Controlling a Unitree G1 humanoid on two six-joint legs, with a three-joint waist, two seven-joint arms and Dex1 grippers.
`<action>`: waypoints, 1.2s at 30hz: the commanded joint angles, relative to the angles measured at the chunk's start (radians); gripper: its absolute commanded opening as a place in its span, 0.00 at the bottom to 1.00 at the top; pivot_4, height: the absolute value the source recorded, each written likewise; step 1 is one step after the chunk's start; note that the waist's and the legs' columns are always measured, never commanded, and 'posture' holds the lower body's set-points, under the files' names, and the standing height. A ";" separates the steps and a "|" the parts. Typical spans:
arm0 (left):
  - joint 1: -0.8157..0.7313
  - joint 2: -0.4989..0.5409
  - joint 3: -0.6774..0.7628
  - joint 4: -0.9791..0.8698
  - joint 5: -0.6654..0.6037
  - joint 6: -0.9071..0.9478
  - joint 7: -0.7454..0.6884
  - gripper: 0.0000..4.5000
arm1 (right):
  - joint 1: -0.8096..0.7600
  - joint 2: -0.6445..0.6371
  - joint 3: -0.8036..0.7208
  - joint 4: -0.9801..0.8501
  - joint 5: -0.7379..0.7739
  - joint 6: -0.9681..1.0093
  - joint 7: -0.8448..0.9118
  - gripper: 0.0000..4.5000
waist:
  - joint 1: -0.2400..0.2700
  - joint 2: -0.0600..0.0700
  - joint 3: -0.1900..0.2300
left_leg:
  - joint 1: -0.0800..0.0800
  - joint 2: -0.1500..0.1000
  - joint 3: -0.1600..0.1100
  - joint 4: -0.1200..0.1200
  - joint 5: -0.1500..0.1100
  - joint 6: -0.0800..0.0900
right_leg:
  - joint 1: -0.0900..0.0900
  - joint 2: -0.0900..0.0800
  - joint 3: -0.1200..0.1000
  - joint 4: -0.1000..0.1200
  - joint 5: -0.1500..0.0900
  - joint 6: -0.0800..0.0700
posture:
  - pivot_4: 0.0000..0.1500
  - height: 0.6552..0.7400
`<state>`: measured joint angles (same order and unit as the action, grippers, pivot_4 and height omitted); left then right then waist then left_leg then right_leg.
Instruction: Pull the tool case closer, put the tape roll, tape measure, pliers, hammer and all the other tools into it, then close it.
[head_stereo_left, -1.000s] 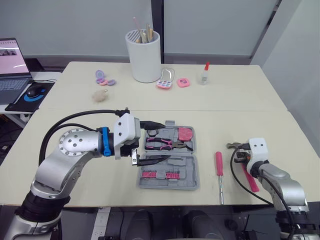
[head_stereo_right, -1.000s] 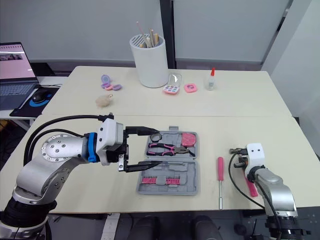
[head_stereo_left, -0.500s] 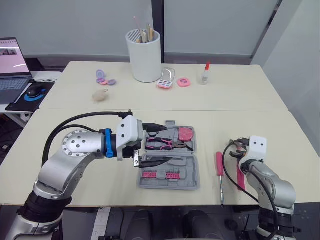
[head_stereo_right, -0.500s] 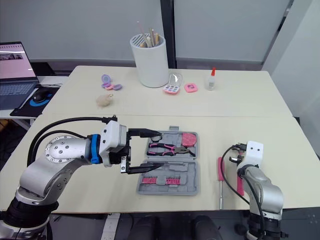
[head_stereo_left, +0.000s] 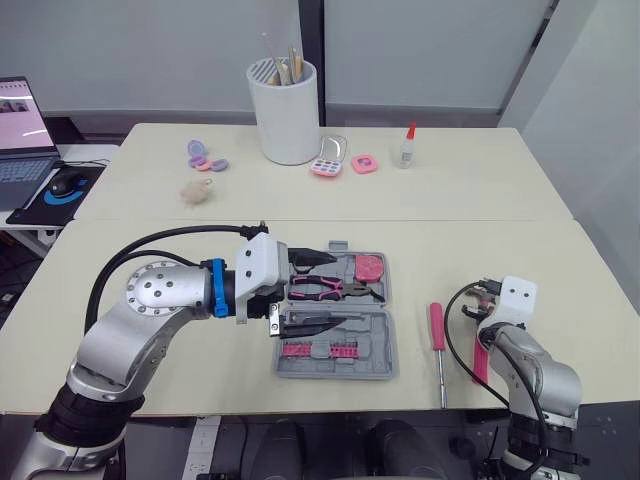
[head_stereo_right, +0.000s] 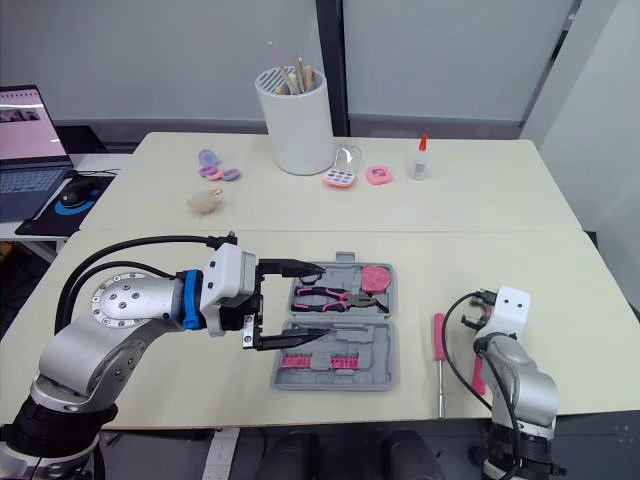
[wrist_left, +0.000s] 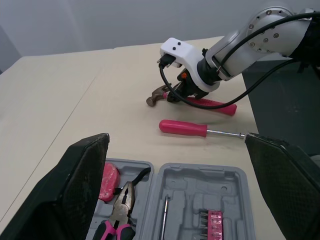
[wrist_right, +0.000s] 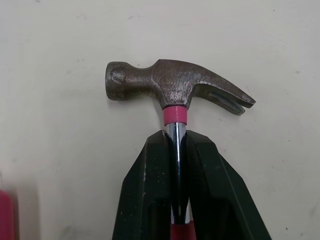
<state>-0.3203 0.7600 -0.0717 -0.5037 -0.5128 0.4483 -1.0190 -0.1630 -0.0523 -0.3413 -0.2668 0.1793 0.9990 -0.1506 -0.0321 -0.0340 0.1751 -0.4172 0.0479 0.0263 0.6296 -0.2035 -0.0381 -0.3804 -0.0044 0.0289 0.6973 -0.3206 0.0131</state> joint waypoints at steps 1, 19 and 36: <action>0.007 -0.006 0.006 -0.037 -0.003 -0.010 0.009 1.00 | -0.013 -0.017 -0.017 -0.089 0.024 0.048 0.018 0.30 | 0.000 0.000 0.000 | 0.000 0.000 0.001 0.000 0.000 0.000 | -0.001 0.000 0.001 0.000 0.000 0.000 | 1.00 1.00; 0.022 -0.047 -0.014 -0.055 0.002 -0.019 0.023 1.00 | -0.023 -0.809 0.214 -0.265 0.166 0.020 0.721 0.89 | 0.000 -0.001 0.000 | -0.001 -0.001 0.007 0.000 0.000 0.000 | -0.004 0.004 0.008 -0.002 0.001 0.005 | 1.00 1.00; 0.013 -0.085 -0.046 -0.038 0.017 -0.057 0.023 1.00 | -0.333 -1.162 0.680 0.400 -0.419 -1.406 1.305 0.89 | 0.000 -0.001 0.001 | 0.001 0.000 0.008 0.001 0.000 0.000 | -0.004 0.001 0.009 -0.001 0.002 0.003 | 1.00 1.00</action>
<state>-0.2945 0.6818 -0.1194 -0.5193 -0.5011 0.4113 -0.9954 -0.4587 -1.2218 0.3232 0.0781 -0.1808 -0.2769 1.1508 -0.0316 -0.0347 0.1760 -0.4167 0.0483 0.0344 0.6302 -0.2036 -0.0377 -0.3847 -0.0032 0.0384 0.6960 -0.3189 0.0160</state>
